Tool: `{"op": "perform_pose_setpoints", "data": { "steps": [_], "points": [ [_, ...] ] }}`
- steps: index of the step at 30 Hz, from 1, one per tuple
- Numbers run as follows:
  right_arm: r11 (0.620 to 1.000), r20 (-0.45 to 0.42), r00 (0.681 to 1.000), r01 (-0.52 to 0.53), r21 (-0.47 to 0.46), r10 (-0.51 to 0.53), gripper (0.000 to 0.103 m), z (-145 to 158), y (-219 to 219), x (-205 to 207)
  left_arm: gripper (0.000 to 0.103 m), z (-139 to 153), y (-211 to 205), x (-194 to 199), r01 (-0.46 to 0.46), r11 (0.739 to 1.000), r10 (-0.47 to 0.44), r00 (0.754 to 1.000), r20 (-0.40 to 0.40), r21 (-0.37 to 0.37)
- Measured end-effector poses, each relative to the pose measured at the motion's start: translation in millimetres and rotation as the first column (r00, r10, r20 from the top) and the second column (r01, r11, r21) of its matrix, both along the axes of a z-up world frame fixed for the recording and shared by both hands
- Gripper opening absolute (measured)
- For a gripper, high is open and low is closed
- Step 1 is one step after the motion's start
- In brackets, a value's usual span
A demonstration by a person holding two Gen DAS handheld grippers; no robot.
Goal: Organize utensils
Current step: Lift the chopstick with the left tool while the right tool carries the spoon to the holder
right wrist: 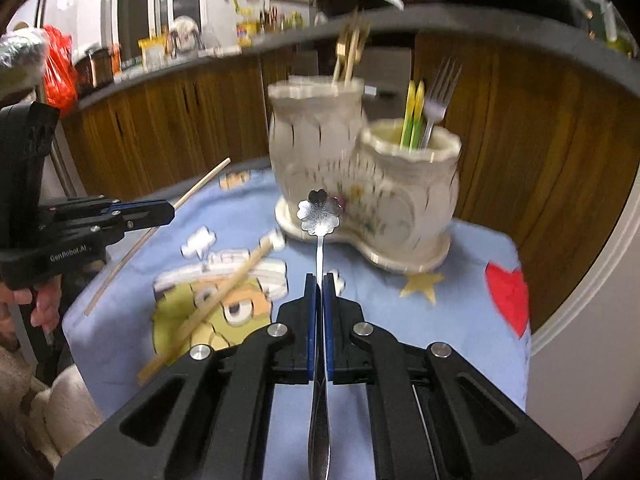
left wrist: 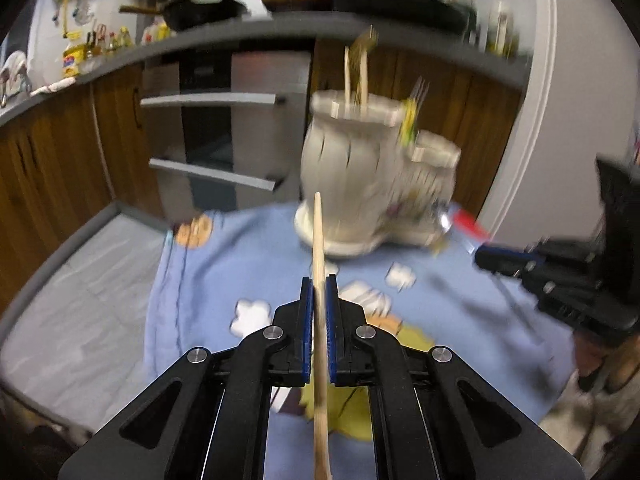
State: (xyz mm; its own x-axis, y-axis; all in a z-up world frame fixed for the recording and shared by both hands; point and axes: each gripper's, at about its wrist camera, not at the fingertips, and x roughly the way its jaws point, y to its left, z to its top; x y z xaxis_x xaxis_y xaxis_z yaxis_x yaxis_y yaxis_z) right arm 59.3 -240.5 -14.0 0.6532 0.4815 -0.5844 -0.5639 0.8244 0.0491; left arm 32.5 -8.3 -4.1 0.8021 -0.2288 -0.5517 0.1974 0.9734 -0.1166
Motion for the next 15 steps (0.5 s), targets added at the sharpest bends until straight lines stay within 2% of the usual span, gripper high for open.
{"op": "perform_pose_setpoints", "data": {
  "steps": [5,10,15],
  "points": [
    [0.994,0.102,0.994,0.023,0.106,-0.034,0.003,25,-6,6,0.007,33,-4,6,0.009,0.997,0.002,0.989,0.147,-0.075],
    [0.962,0.198,0.972,0.068,0.264,-0.124,0.003,61,-19,32,0.007,68,-7,29,0.018,0.987,0.028,0.959,0.281,-0.158],
    [0.89,0.149,0.96,0.152,0.429,-0.236,0.003,79,-42,77,0.007,96,-9,57,0.032,0.97,0.066,0.919,0.389,-0.24]
  ]
}}
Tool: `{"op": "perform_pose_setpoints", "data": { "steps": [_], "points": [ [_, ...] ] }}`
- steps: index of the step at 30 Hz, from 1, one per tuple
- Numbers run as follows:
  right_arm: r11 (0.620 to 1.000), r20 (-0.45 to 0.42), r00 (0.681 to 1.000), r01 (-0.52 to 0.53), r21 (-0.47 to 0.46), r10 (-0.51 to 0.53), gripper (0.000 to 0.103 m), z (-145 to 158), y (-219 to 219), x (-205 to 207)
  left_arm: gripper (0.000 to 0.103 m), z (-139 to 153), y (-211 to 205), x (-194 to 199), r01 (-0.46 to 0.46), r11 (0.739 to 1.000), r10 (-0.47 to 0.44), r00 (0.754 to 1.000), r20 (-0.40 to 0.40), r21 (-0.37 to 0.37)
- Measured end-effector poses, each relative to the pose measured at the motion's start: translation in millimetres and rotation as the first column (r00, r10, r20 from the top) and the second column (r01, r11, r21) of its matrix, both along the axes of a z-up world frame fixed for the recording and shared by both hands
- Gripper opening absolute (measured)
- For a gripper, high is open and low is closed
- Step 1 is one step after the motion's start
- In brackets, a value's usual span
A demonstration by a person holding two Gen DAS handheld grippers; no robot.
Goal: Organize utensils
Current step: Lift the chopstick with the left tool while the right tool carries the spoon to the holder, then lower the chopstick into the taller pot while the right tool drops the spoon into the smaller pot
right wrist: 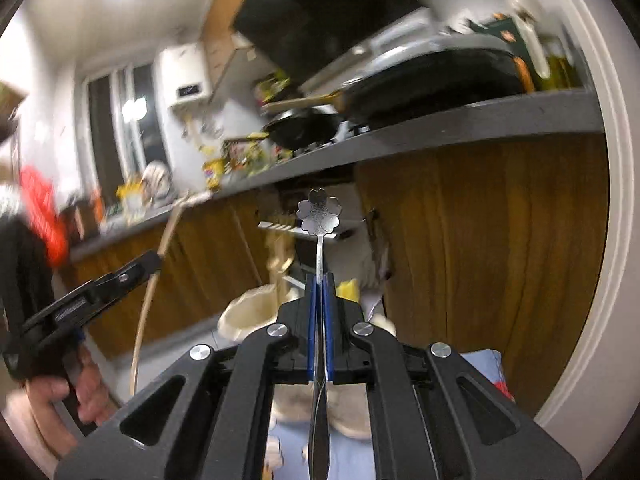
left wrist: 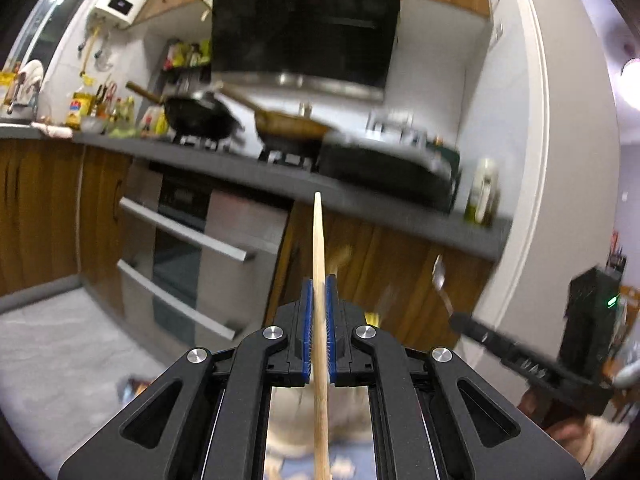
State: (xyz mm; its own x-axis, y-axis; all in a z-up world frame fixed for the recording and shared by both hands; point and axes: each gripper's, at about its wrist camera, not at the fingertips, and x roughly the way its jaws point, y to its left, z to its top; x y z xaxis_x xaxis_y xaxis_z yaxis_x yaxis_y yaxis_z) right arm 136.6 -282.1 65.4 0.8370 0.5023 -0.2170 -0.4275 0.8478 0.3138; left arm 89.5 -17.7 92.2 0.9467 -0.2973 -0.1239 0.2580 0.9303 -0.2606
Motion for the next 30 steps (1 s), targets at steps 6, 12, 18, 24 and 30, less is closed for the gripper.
{"op": "perform_pose_setpoints", "data": {
  "steps": [6,12,18,24,30],
  "points": [
    [0.994,-0.027,0.998,0.06,0.097,-0.057,0.003,-3,-1,46,0.007,15,-12,51,-0.051,0.999,0.051,0.998,0.023,-0.016],
    [0.982,0.01,0.989,0.144,0.122,-0.147,0.004,-7,10,61,0.007,15,-19,79,-0.085,0.996,0.087,0.996,0.038,-0.04],
    [0.969,0.06,0.969,0.236,0.079,-0.241,0.003,-18,24,72,0.007,3,-21,90,-0.151,0.988,0.152,0.988,0.037,-0.021],
    [0.972,0.102,0.967,0.232,0.043,-0.235,0.004,-29,28,70,0.007,-11,-20,85,-0.148,0.988,0.147,0.989,0.031,0.043],
    [0.978,0.073,0.976,0.2,0.063,-0.205,0.003,-38,17,61,0.007,-21,-21,66,-0.127,0.986,0.124,0.992,0.028,0.11]
  ]
}}
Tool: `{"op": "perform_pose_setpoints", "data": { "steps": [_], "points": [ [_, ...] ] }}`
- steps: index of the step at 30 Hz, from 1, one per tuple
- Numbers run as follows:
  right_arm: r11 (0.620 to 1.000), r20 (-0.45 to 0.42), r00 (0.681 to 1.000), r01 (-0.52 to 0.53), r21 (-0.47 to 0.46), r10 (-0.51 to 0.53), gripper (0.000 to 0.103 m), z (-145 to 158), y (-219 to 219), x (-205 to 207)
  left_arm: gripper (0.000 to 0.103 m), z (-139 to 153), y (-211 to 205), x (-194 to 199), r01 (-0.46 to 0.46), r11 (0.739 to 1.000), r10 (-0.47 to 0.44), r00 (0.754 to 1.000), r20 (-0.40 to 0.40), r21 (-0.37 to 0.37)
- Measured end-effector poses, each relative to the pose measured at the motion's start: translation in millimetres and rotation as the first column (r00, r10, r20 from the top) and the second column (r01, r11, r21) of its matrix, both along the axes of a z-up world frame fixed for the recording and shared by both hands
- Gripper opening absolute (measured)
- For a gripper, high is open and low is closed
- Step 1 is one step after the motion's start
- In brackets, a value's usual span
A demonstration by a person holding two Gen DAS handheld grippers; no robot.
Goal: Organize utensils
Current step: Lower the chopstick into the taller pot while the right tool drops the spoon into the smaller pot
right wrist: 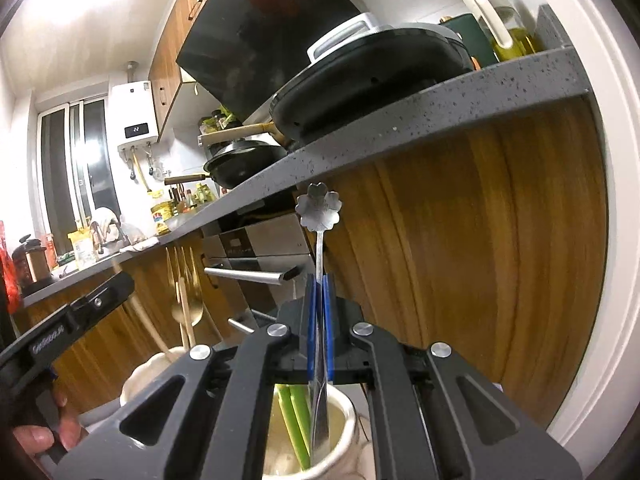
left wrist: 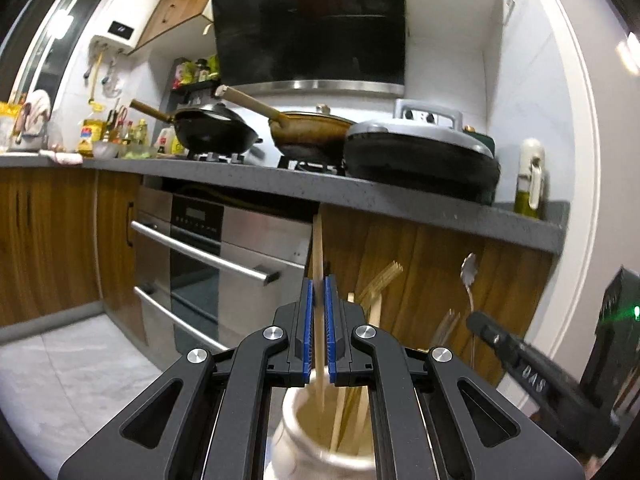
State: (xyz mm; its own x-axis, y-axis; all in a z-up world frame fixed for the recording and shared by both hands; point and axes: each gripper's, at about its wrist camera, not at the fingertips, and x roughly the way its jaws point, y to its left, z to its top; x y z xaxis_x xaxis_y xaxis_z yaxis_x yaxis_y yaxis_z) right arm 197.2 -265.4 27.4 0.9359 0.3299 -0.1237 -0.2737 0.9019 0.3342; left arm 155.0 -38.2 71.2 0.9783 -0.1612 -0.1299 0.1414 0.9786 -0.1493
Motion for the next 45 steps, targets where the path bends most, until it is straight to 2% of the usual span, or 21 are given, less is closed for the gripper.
{"op": "perform_pose_setpoints", "data": {
  "steps": [9,20,32,45],
  "points": [
    [0.999,-0.042,0.998,-0.044,-0.008,0.044,0.003,-13,-12,-23,0.007,-15,6,-18,0.025,0.999,-0.023,0.997,-0.079,0.026],
    [0.996,-0.076,0.993,-0.085,0.004,0.086,0.003,-25,-18,-38,0.007,-20,12,-24,0.028,0.999,-0.024,0.992,-0.122,0.028],
    [0.996,-0.07,0.993,-0.091,-0.004,0.091,0.003,-21,-21,-45,0.007,-27,17,-30,0.034,0.999,-0.033,0.987,-0.159,0.006],
    [0.992,-0.169,0.98,-0.113,-0.052,0.103,0.004,-28,-13,-37,0.007,-29,14,-31,0.027,0.999,-0.018,0.975,-0.22,0.039]
  ]
}}
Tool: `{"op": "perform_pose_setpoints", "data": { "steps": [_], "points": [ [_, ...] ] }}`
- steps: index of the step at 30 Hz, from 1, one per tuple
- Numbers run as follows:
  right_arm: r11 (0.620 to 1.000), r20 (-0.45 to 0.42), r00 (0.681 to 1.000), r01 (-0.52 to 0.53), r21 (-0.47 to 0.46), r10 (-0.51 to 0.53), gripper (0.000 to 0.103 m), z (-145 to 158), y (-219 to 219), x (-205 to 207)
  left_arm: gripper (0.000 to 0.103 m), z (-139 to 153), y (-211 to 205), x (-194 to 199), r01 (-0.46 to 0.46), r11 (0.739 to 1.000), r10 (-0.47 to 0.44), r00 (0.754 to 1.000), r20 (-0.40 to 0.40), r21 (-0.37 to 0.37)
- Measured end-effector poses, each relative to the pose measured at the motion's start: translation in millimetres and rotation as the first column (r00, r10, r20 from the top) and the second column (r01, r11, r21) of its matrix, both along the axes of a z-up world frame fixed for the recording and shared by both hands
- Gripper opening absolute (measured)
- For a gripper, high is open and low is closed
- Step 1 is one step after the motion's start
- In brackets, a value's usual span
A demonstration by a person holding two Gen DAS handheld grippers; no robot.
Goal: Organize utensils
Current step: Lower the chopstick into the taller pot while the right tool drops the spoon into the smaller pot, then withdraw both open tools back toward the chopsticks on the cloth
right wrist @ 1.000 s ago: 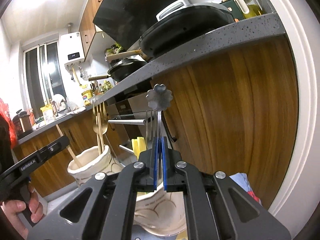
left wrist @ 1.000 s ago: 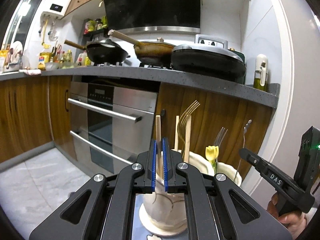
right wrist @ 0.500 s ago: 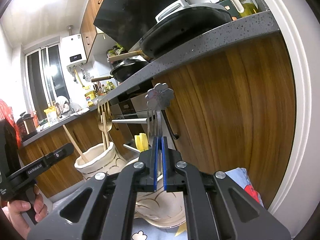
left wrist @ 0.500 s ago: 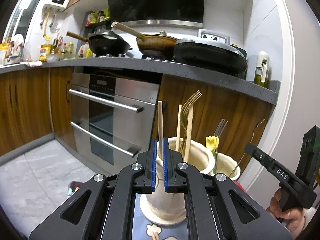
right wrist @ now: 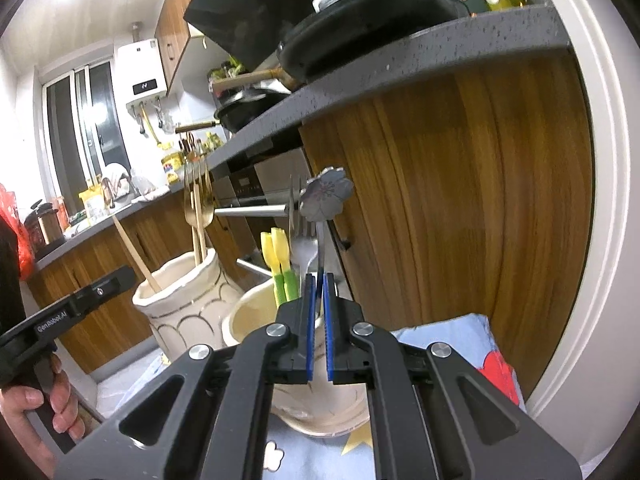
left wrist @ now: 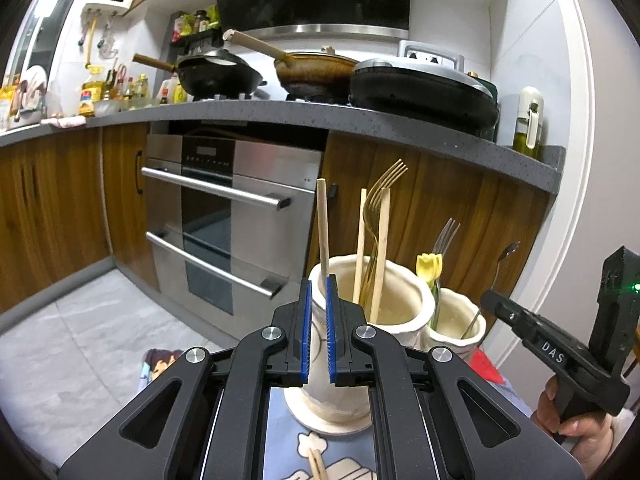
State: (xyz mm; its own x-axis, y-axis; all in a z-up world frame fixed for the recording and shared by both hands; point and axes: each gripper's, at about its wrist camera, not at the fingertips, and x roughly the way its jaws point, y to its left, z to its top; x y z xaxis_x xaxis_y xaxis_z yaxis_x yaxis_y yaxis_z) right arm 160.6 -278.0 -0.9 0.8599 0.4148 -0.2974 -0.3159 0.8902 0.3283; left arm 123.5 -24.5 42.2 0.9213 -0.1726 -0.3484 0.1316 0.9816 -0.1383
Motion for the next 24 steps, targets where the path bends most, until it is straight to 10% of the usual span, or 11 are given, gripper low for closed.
{"op": "perform_pose_setpoints", "data": {
  "steps": [8,24],
  "points": [
    [1.0,-0.028,1.0,0.007,0.012,-0.007,0.007,4,-11,-8,0.021,6,0,-17,-0.022,1.0,0.022,1.0,-0.01,-0.002],
    [1.0,-0.075,0.997,-0.002,0.012,0.003,0.085,24,-40,-62,0.079,7,7,-69,-0.097,0.995,0.097,0.994,-0.047,0.009]
  ]
}}
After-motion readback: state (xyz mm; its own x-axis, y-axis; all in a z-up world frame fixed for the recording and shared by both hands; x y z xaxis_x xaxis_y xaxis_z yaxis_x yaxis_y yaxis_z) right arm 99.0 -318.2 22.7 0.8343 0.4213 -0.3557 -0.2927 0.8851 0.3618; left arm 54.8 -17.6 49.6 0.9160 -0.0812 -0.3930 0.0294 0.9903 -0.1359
